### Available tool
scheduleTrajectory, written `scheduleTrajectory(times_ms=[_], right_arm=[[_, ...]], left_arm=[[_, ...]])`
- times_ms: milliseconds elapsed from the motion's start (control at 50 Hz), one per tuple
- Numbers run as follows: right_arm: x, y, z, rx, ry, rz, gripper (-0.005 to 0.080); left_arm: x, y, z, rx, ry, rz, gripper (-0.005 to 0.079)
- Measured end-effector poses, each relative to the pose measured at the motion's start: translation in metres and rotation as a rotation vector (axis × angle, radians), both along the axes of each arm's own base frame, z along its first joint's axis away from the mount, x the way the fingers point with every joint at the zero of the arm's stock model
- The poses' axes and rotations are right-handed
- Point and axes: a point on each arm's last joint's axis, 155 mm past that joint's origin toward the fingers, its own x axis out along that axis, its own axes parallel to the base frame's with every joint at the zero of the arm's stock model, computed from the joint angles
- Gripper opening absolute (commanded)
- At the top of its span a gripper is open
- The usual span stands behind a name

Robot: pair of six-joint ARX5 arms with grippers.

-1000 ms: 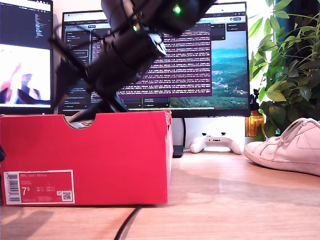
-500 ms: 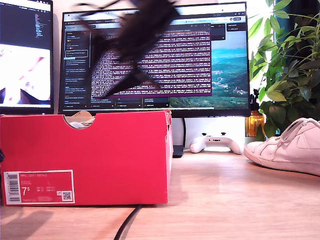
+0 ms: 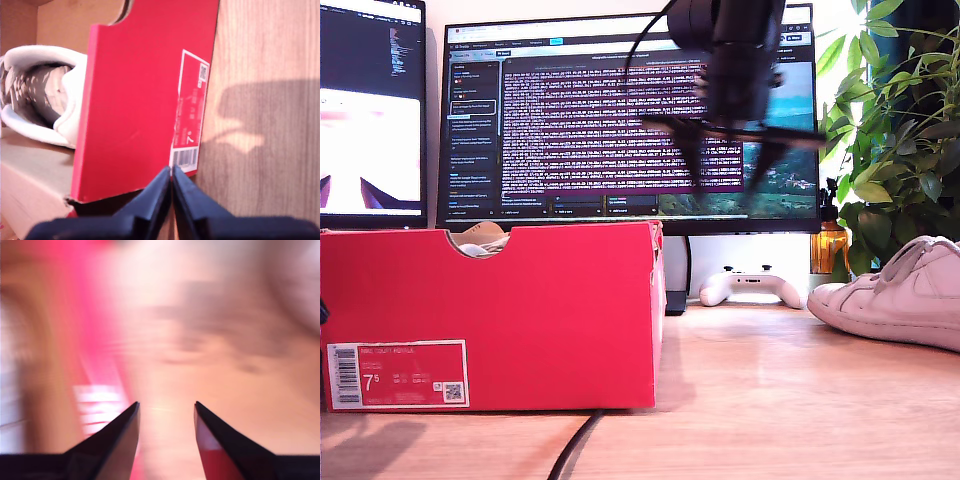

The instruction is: Pack the white shoes by picking the first shoe and placing it inside the red shoebox, left side, then picking and rotating the second shoe and placing it in the shoebox

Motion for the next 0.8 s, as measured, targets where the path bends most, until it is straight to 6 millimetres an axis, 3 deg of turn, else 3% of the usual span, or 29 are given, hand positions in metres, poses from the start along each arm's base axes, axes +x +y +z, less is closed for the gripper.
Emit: scheduleTrajectory(times_ms=[260, 800], right_arm=[[-0.019, -0.055, 0.015, -0.15, 0.023, -0.173, 0.0317], [-0.013, -0.122, 0.076, -0.136, -0.138, -0.338, 0.0465]], left_arm=[[0.0, 0.0, 0.0, 0.0, 0.0, 0.0, -0.0021], [0.0, 0.0, 0.0, 0.0, 0.001, 0.0, -0.0021]])
